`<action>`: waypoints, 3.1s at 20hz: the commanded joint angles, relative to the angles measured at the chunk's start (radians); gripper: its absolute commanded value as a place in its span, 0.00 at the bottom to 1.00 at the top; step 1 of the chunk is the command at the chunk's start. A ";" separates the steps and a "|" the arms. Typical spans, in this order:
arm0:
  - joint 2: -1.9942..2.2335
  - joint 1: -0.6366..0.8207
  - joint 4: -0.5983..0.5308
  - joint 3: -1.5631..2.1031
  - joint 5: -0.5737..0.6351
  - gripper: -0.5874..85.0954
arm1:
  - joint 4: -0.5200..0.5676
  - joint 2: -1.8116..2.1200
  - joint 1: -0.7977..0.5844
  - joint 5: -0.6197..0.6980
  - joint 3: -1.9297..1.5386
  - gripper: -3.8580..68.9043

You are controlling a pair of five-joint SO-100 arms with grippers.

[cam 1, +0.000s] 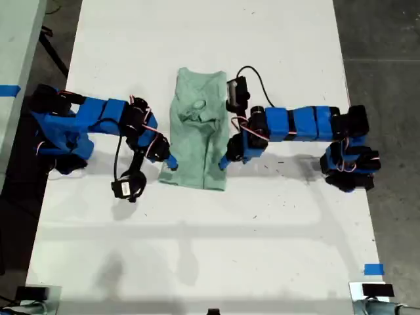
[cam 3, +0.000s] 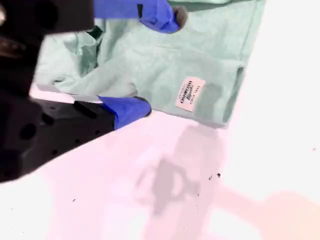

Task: Fold t-shirt

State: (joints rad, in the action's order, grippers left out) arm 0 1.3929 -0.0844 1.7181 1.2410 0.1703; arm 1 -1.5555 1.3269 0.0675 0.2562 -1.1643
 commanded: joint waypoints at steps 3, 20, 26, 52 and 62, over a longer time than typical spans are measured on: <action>0.179 -0.063 -0.229 0.256 -0.067 0.32 | 0.103 0.041 0.055 -0.072 0.035 0.50; -0.175 0.060 -0.499 0.377 -0.089 0.03 | 0.250 -0.449 0.064 -0.149 0.172 0.14; -0.183 -0.009 -0.328 0.181 -0.071 0.01 | 0.141 -0.345 0.097 -0.167 0.189 0.04; -0.196 0.370 -0.006 -0.434 0.402 0.01 | 0.224 -0.078 -0.252 0.278 0.256 0.04; -0.393 0.611 -0.114 -0.440 0.491 0.26 | 0.310 -0.259 -0.422 0.344 0.258 0.12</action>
State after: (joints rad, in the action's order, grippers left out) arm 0 0.9894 0.4755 1.6291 0.8207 0.6489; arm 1 -1.2701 1.0554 -0.3145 0.5844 -0.9204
